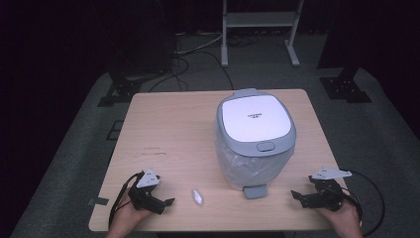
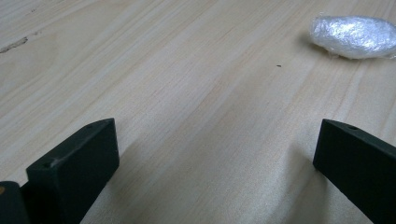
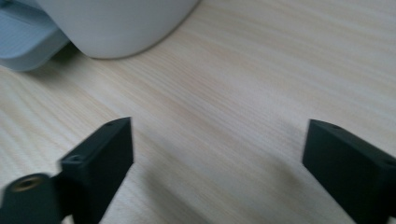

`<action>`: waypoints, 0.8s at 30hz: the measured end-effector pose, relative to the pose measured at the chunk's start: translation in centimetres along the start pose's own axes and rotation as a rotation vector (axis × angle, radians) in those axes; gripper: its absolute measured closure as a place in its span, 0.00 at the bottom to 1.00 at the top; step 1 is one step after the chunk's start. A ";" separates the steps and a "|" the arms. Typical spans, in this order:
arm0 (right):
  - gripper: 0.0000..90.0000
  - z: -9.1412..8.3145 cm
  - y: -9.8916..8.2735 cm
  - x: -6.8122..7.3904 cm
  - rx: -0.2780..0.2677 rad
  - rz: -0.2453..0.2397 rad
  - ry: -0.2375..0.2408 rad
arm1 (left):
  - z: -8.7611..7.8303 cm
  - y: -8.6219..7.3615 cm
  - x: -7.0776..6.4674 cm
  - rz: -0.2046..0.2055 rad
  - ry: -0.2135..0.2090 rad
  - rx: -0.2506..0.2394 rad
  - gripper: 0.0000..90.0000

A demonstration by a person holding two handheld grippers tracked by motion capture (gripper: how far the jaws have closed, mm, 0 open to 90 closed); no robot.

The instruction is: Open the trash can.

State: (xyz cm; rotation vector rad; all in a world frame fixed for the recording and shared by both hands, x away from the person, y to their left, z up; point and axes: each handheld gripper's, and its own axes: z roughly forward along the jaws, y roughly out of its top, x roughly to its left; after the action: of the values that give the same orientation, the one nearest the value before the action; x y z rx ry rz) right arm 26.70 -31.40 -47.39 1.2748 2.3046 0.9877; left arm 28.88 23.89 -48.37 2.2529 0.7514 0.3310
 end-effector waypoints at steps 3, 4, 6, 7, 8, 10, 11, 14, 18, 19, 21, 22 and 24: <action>0.15 -0.5 0.4 0.2 -0.017 -0.008 0.011 | 0.0 0.0 0.0 0.000 0.001 0.000 0.00; 0.16 -0.6 0.5 0.3 -0.019 -0.006 0.014 | 0.0 0.0 0.0 -0.001 0.001 -0.001 0.00; 0.18 -0.7 0.7 0.3 -0.022 -0.002 0.027 | 0.0 0.0 0.0 -0.001 0.001 -0.001 0.00; 0.20 -0.7 0.9 0.4 -0.022 -0.004 0.033 | 0.0 0.0 0.0 -0.001 0.002 -0.001 0.00; 0.22 -0.8 0.9 0.5 -0.025 -0.006 0.037 | 0.0 0.0 0.0 -0.002 0.002 -0.001 0.00; 0.25 -0.9 1.2 0.6 -0.028 -0.009 0.044 | -0.1 -0.1 -0.1 -0.006 0.004 -0.002 0.00; 0.25 -0.9 1.2 0.6 -0.028 -0.009 0.044 | -0.1 -0.1 -0.1 -0.006 0.004 -0.002 0.00; 0.35 -1.5 1.6 0.8 -0.044 -0.013 0.061 | -0.1 -0.1 -0.1 -0.006 0.005 -0.002 0.00; 0.43 -1.9 1.8 0.7 -0.048 -0.007 0.087 | -0.1 -0.1 -0.1 -0.006 0.005 -0.002 0.00; 0.46 -2.0 1.9 0.6 -0.053 -0.010 0.097 | -0.1 -0.1 -0.1 -0.006 0.005 -0.001 0.00; 0.50 -2.3 1.9 0.4 -0.061 -0.007 0.109 | -0.1 -0.1 -0.1 -0.006 0.005 -0.001 0.00; 0.52 -2.4 2.0 0.3 -0.065 -0.002 0.113 | -0.1 -0.1 -0.1 -0.006 0.005 -0.001 0.00; 0.57 -2.7 2.2 0.2 -0.074 0.005 0.126 | -0.1 -0.1 -0.1 -0.006 0.004 -0.001 0.00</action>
State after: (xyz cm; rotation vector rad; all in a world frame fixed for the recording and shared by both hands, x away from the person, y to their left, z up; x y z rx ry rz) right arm 26.39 -31.59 -43.98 1.2214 2.3345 1.1754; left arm 28.75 23.95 -48.38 2.2486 0.7603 0.3336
